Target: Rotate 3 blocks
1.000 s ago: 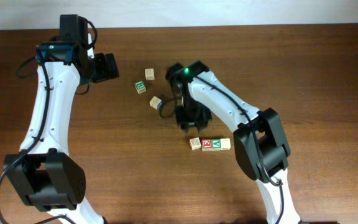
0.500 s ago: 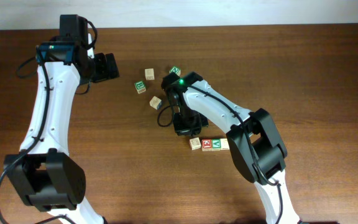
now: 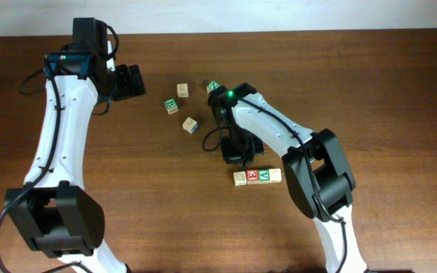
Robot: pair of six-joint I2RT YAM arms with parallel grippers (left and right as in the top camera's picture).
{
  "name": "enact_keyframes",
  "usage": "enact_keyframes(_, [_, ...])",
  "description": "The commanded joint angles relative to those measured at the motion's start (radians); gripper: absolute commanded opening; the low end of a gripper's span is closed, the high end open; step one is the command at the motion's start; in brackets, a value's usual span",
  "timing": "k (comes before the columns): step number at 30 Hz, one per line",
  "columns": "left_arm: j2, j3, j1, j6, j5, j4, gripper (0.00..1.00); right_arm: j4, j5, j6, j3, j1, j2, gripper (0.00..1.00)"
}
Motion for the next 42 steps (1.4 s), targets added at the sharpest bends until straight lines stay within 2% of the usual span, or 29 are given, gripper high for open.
enact_keyframes(1, [0.009, 0.015, 0.001, -0.006, -0.004, -0.001, 0.99, 0.012, 0.004, -0.105, 0.089, -0.003, 0.005, 0.05])
enact_keyframes(4, [0.009, 0.015, 0.001, -0.006, -0.004, -0.001, 0.99, -0.058, -0.084, -0.17, 0.201, 0.013, -0.004, 0.05])
enact_keyframes(7, [0.009, 0.015, 0.001, -0.006, -0.004, -0.001, 0.99, -0.111, -0.078, -0.172, 0.34, 0.014, -0.173, 0.05])
enact_keyframes(9, [0.009, 0.015, 0.001, -0.006, -0.004, -0.001, 0.99, -0.132, -0.053, -0.154, 0.34, 0.017, -0.311, 0.05])
enact_keyframes(11, [0.009, 0.015, 0.001, -0.006, -0.004, -0.001, 0.99, -0.199, 0.077, -0.089, 0.338, 0.034, -0.406, 0.05])
enact_keyframes(14, [0.009, 0.015, 0.001, -0.006, -0.004, -0.001, 0.99, -0.227, 0.092, -0.078, 0.265, 0.073, -0.433, 0.05])
enact_keyframes(17, [0.009, 0.015, 0.001, -0.006, -0.004, -0.001, 0.99, -0.056, 0.088, -0.026, 0.047, 0.125, -0.433, 0.05])
enact_keyframes(20, [0.009, 0.015, 0.001, -0.006, -0.004, -0.001, 0.99, 0.238, 0.058, 0.01, -0.198, 0.14, -0.425, 0.04])
enact_keyframes(24, [0.009, 0.015, 0.001, -0.006, -0.004, -0.001, 0.99, 0.489, 0.027, 0.015, -0.404, 0.14, -0.418, 0.05])
enact_keyframes(31, [0.009, 0.015, 0.001, -0.006, -0.004, -0.001, 0.99, 0.513, -0.011, 0.012, -0.419, 0.158, -0.317, 0.05])
enact_keyframes(42, [0.009, 0.015, 0.001, -0.006, -0.004, -0.001, 0.99, 0.457, 0.03, 0.077, -0.419, 0.156, -0.293, 0.06])
